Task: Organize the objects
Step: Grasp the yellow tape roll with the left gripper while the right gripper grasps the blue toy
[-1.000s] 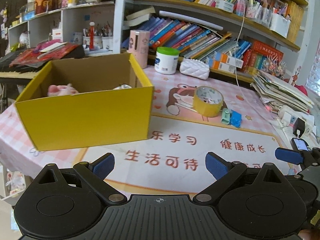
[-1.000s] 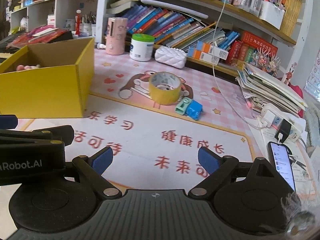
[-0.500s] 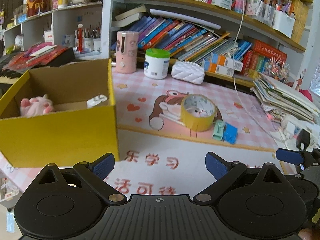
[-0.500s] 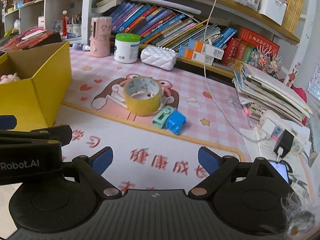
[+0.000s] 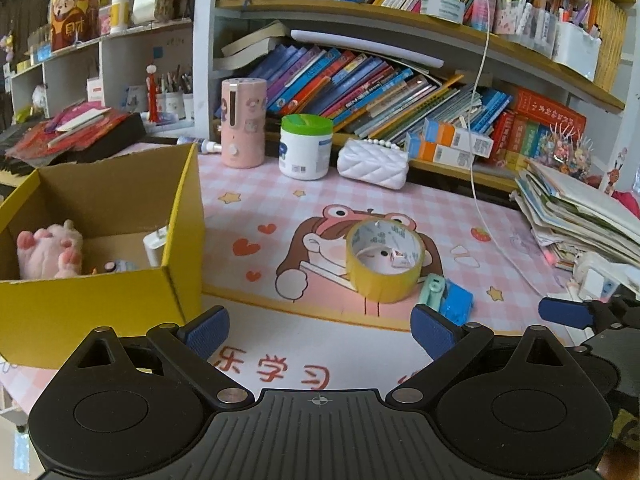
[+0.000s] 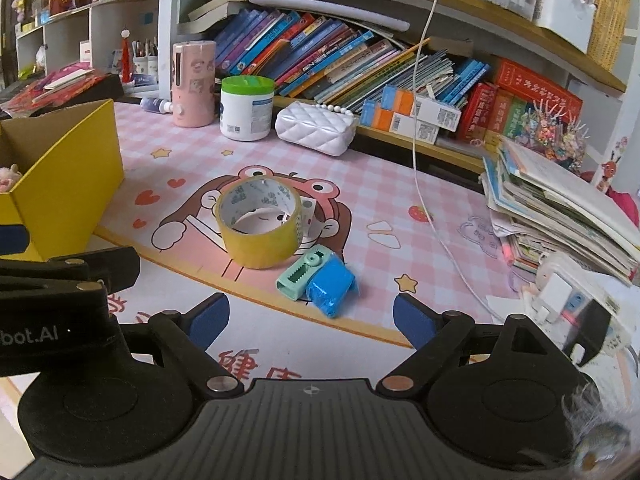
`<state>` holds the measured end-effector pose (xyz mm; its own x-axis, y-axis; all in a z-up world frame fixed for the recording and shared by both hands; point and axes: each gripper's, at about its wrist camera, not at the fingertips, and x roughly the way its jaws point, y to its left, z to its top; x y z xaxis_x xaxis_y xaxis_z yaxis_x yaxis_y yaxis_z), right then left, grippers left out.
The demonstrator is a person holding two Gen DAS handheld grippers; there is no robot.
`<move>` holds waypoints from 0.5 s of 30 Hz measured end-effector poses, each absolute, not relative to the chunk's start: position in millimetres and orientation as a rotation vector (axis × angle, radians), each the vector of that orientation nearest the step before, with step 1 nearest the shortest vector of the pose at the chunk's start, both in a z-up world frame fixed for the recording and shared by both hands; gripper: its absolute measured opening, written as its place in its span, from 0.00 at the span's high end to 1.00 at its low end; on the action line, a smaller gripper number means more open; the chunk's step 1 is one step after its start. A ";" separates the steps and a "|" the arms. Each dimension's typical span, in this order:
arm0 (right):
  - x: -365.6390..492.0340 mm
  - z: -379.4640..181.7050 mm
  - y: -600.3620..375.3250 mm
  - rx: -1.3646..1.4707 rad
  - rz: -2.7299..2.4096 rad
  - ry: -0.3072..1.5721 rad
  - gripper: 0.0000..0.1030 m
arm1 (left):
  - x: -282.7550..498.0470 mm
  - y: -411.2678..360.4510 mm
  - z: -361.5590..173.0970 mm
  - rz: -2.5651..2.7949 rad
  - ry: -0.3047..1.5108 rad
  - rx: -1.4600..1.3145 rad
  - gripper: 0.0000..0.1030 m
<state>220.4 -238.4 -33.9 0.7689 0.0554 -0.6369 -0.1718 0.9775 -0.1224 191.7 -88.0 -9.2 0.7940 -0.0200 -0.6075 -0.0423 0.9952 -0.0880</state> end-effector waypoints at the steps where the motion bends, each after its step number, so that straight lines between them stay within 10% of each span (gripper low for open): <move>1: 223.2 -35.5 -239.6 -0.176 0.127 0.687 0.13 | 194.2 -90.2 -9.7 0.014 0.654 -0.095 0.04; 15: 277.5 -61.6 -272.9 -0.084 0.097 0.728 0.30 | 227.4 -96.0 -12.1 0.063 0.676 -0.087 0.04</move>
